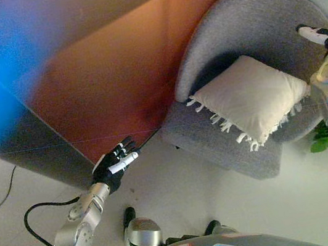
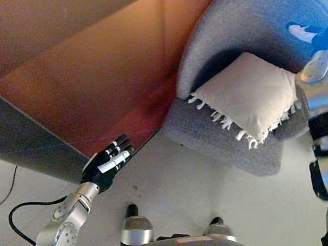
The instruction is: Pick up the pillow and put it on the sofa.
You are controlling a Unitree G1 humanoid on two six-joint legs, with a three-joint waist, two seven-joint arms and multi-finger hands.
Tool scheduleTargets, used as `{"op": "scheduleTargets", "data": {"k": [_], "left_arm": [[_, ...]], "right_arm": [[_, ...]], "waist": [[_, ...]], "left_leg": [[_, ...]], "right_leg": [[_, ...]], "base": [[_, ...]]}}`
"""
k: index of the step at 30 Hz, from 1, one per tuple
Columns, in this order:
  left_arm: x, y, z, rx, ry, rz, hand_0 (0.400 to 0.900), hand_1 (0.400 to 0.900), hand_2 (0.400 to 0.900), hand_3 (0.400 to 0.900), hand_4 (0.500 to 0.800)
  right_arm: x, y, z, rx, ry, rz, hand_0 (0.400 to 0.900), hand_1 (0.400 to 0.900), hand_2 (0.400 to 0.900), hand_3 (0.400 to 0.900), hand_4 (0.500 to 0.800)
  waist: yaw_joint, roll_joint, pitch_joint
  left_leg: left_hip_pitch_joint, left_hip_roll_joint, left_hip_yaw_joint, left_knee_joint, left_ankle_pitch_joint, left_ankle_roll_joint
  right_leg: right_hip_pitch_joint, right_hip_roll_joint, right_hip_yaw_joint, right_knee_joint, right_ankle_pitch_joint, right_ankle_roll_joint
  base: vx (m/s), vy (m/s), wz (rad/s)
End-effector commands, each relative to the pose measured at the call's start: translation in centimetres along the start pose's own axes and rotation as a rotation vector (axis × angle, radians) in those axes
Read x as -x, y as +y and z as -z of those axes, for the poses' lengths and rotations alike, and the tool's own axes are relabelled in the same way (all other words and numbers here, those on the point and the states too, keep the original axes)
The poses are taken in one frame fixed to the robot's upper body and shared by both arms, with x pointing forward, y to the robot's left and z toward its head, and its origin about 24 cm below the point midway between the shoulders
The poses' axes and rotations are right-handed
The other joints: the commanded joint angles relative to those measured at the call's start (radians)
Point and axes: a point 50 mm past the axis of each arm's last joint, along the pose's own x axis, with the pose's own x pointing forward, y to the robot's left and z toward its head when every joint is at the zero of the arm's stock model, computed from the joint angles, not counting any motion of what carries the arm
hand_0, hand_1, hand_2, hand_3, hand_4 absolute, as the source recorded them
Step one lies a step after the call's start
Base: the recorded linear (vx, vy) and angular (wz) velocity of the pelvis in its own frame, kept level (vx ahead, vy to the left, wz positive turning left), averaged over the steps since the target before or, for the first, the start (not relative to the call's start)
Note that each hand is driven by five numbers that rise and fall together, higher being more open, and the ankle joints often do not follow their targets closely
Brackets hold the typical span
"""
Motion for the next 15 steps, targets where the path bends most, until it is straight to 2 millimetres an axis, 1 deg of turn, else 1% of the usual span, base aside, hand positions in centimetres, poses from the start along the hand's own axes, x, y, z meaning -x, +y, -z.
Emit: {"op": "scheduleTargets", "data": {"k": [1, 2, 3, 4, 7, 11, 12, 13, 15], "left_arm": [[-1.5, -2.7, -5.0, -0.086, -0.278, 0.088, 0.9, 0.9, 0.9, 0.9, 0.8], [-1.7, -2.5, -4.9, -0.078, -0.282, 0.06, 0.9, 0.9, 0.9, 0.9, 0.8], [-1.8, -2.3, -4.8, -0.069, -0.284, 0.043, 0.9, 0.9, 0.9, 0.9, 0.8], [-1.8, -2.2, -4.8, -0.064, -0.286, 0.038, 0.9, 0.9, 0.9, 0.9, 0.8], [-2.1, -1.6, -4.9, -0.045, -0.286, -0.005, 0.9, 0.9, 0.9, 0.9, 0.8], [-1.6, -0.8, -4.1, -0.042, -0.274, -0.036, 0.9, 0.9, 0.9, 0.9, 0.8], [-1.5, -0.7, -4.0, -0.043, -0.273, -0.042, 0.9, 0.9, 0.9, 0.9, 0.8], [-1.2, -0.5, -3.6, -0.04, -0.264, -0.044, 0.9, 0.9, 0.9, 0.9, 0.8], [-1.0, -0.5, -3.0, -0.029, -0.254, -0.048, 0.9, 0.9, 0.9, 0.9, 0.8]], "right_arm": [[2.8, -0.4, 0.6, -0.063, -0.121, -0.073, 0.9, 0.9, 0.9, 0.9, 0.8], [4.3, 0.0, 2.2, -0.095, -0.086, -0.122, 0.9, 0.9, 0.9, 0.9, 0.8], [5.3, 0.2, 3.2, -0.107, -0.062, -0.154, 0.9, 0.9, 0.9, 0.9, 0.8], [5.6, 0.3, 3.5, -0.109, -0.047, -0.17, 0.9, 0.9, 0.9, 0.9, 0.8], [8.0, 1.1, 5.7, -0.14, 0.034, -0.267, 0.9, 0.9, 0.9, 0.9, 0.8], [11.4, 2.1, 8.7, -0.175, 0.183, -0.374, 0.9, 0.9, 0.9, 0.9, 0.8], [12.2, 2.2, 9.2, -0.181, 0.208, -0.39, 0.9, 0.9, 0.9, 0.9, 0.8], [13.5, 2.5, 10.1, -0.19, 0.262, -0.419, 0.9, 0.9, 0.9, 0.9, 0.8], [14.8, 2.7, 11.3, -0.176, 0.328, -0.464, 0.9, 0.9, 0.9, 0.9, 0.8]], "waist": [[-0.054, 0.021, -0.1], [-0.076, 0.027, -0.101], [-0.093, 0.028, -0.103], [-0.1, 0.026, -0.105], [-0.143, 0.028, -0.113], [-0.193, 0.041, -0.127], [-0.202, 0.044, -0.13], [-0.214, 0.049, -0.135], [-0.227, 0.055, -0.14]], "left_leg": [[0.04, 0.013, 0.088, -0.007, -0.062, 0.09], [0.047, 0.015, 0.104, -0.007, -0.065, 0.094], [0.049, 0.014, 0.114, -0.007, -0.065, 0.095], [0.046, 0.01, 0.117, -0.007, -0.063, 0.096], [0.047, 0.005, 0.142, -0.007, -0.064, 0.098], [0.057, 0.0, 0.178, -0.003, -0.071, 0.097], [0.057, -0.002, 0.185, -0.003, -0.072, 0.097], [0.058, -0.005, 0.195, -0.003, -0.073, 0.096], [0.059, -0.01, 0.206, -0.002, -0.075, 0.096]], "right_leg": [[-0.085, -0.107, 0.046, 0.006, 0.157, 0.076], [-0.09, -0.104, 0.063, 0.008, 0.161, 0.076], [-0.097, -0.104, 0.075, 0.01, 0.168, 0.076], [-0.103, -0.107, 0.08, 0.01, 0.172, 0.076], [-0.118, -0.104, 0.108, 0.01, 0.176, 0.076], [-0.127, -0.091, 0.146, 0.004, 0.158, 0.073], [-0.13, -0.091, 0.153, 0.004, 0.155, 0.071], [-0.134, -0.089, 0.161, 0.002, 0.149, 0.068], [-0.139, -0.088, 0.169, -0.001, 0.143, 0.064]], "base": [[-0.14, 0.031, -0.37], [-0.16, 0.023, -0.42], [-0.13, 0.009, -0.28], [-0.13, -0.004, -0.21], [-0.13, 0.003, -0.25], [-0.1, 0.024, -0.27], [-0.1, 0.046, -0.29], [-0.09, 0.045, -0.21], [-0.09, 0.05, -0.22]]}}
